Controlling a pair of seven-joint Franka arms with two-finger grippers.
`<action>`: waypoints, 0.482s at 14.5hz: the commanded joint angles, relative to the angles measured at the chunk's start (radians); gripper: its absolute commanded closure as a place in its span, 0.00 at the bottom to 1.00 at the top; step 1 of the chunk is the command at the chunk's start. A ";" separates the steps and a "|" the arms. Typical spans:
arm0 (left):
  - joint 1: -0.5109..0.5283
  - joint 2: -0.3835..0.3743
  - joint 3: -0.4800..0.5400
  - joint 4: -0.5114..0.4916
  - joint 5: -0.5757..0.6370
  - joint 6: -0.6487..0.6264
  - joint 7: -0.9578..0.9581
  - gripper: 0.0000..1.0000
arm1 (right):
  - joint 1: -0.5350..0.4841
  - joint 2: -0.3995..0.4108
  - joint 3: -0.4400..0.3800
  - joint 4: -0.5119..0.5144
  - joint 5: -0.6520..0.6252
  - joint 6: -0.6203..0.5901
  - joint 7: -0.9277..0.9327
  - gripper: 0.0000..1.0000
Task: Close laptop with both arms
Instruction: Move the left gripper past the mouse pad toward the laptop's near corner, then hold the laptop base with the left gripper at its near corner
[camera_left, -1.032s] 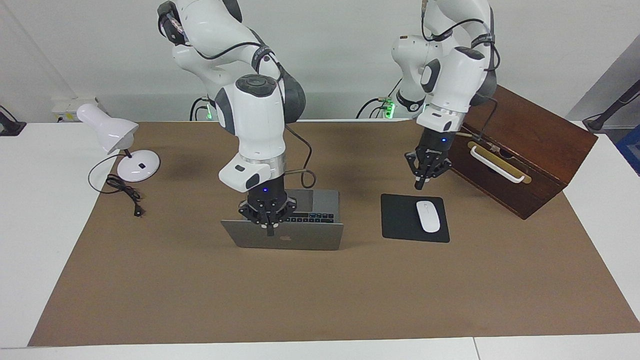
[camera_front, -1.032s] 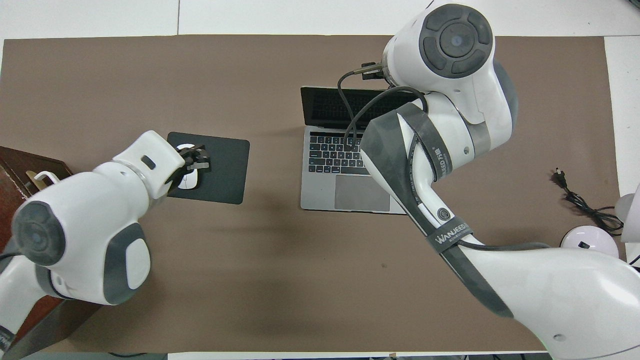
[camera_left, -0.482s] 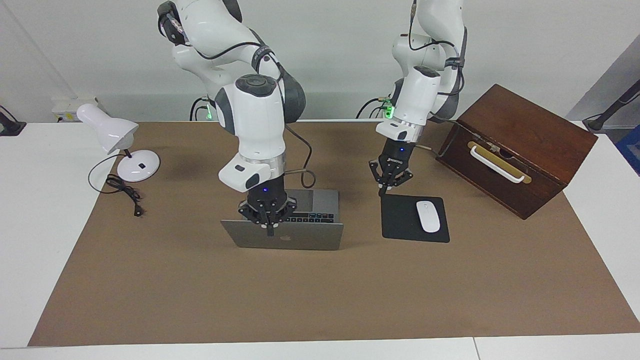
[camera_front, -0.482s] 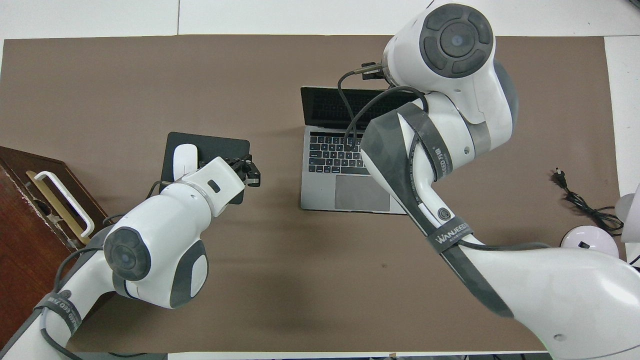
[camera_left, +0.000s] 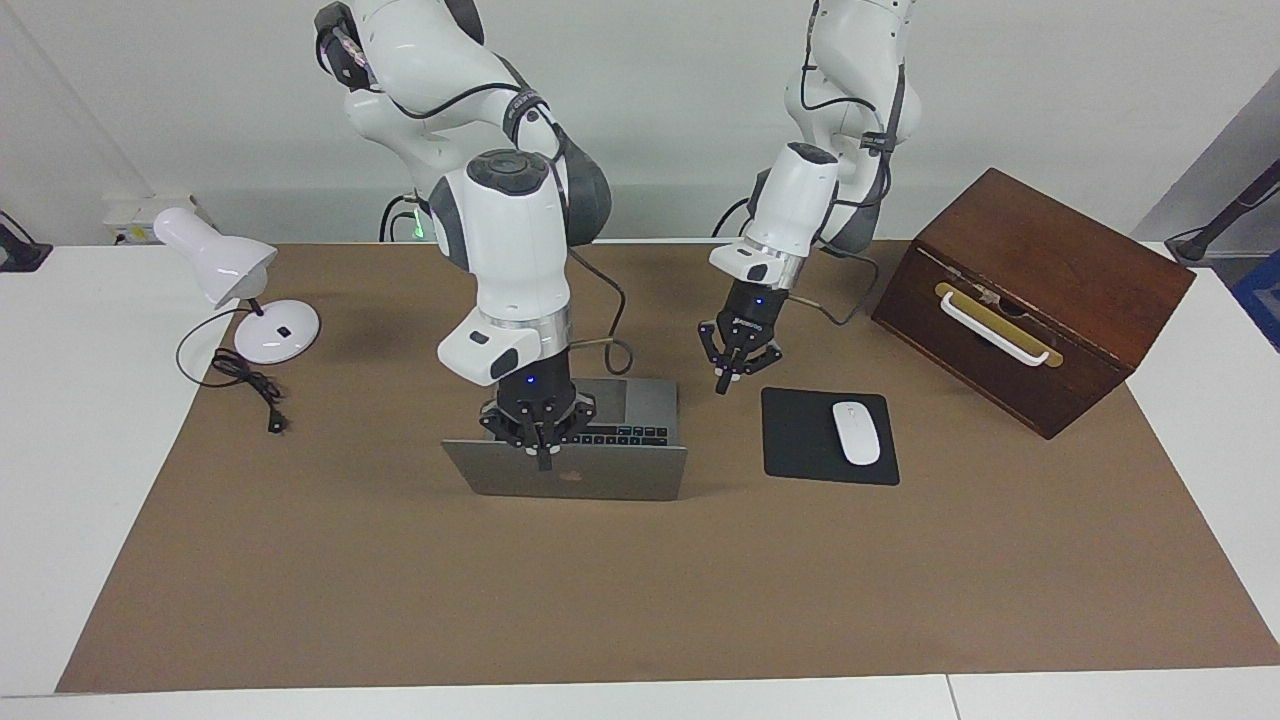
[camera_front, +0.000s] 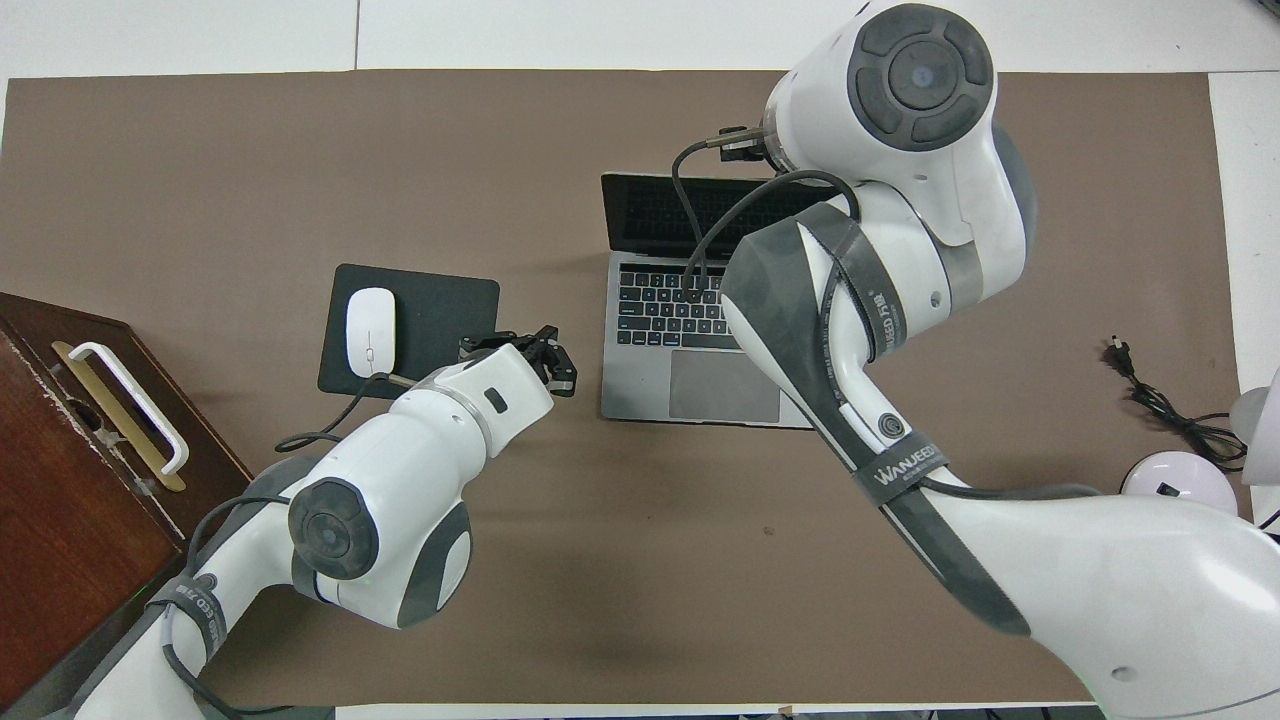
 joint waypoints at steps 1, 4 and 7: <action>-0.070 0.082 0.014 -0.005 -0.020 0.117 0.009 1.00 | -0.018 -0.006 0.009 -0.018 0.029 0.001 -0.011 1.00; -0.089 0.168 0.013 -0.005 -0.020 0.226 0.009 1.00 | -0.026 -0.008 0.009 -0.032 0.073 0.003 -0.011 1.00; -0.115 0.235 0.013 -0.005 -0.020 0.347 0.003 1.00 | -0.026 -0.009 0.009 -0.034 0.073 0.003 -0.011 1.00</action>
